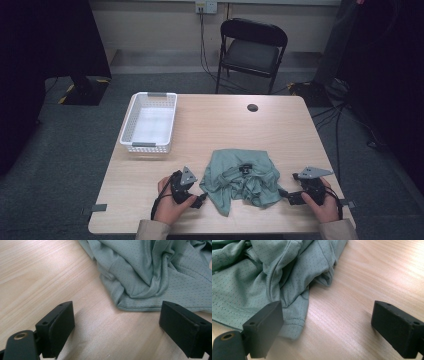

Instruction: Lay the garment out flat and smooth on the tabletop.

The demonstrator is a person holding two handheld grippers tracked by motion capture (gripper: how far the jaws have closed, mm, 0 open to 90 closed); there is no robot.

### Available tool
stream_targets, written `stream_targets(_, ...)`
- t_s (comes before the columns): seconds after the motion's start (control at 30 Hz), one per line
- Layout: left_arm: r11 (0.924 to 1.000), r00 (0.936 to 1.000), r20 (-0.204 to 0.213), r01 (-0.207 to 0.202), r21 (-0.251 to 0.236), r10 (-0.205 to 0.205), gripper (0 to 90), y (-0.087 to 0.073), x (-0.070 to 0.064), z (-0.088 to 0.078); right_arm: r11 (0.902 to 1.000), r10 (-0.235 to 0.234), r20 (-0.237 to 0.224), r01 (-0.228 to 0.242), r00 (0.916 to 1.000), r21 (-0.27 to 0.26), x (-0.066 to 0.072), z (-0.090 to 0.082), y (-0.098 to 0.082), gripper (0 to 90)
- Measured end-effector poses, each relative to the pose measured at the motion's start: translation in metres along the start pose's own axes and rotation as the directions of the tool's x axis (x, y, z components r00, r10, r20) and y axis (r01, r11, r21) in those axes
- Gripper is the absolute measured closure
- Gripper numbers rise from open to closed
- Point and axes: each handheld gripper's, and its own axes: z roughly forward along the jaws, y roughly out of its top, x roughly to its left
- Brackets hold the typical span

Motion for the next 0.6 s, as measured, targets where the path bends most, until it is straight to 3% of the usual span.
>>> stream_targets(0.47, 1.0000, 1.0000, 0.002, -0.001, 0.000, 0.001, 12.5, 0.0000, 0.0001, 0.0000, 1.0000, 0.003, 0.000, -0.003, 1.0000, -0.001, 0.0001, -0.0001, 0.0000, 9.6)
stream_targets(0.6, 1.0000, 1.0000, 0.009, 0.003, -0.004, -0.003, 13.0, -0.0002, 0.0003, -0.0003, 0.9996, 0.028, -0.011, -0.028, 0.9996, -0.010, -0.0010, -0.0016, -0.0002, 11.9)
